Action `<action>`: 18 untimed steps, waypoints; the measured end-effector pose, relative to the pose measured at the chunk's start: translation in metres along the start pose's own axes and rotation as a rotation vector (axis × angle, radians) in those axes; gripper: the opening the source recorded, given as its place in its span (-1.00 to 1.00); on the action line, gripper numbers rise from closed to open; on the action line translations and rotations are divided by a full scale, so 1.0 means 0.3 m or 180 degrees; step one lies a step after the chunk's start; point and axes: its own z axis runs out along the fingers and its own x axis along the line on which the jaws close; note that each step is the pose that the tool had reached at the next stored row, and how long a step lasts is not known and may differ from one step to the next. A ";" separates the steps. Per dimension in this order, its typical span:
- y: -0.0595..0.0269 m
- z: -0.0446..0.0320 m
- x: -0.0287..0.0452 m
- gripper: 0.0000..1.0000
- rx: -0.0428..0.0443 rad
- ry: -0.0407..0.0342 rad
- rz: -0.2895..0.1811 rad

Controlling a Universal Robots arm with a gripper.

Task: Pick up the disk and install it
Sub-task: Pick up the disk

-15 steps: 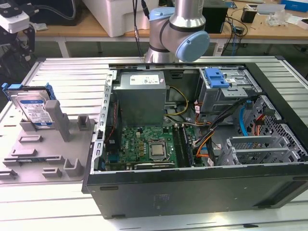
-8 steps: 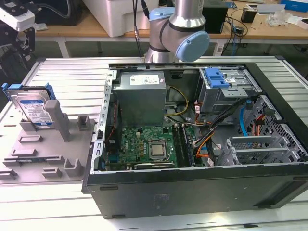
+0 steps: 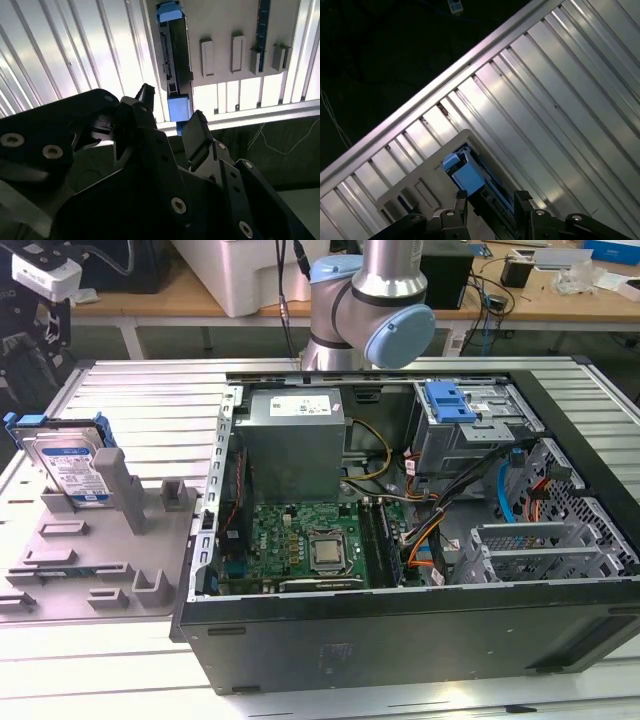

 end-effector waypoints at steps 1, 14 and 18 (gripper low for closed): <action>0.000 0.001 0.000 0.00 0.0002 0.0002 -0.0061; 0.001 0.009 -0.001 0.00 0.0031 0.0026 -0.0983; 0.003 0.009 -0.004 0.00 0.0038 0.0033 -0.1219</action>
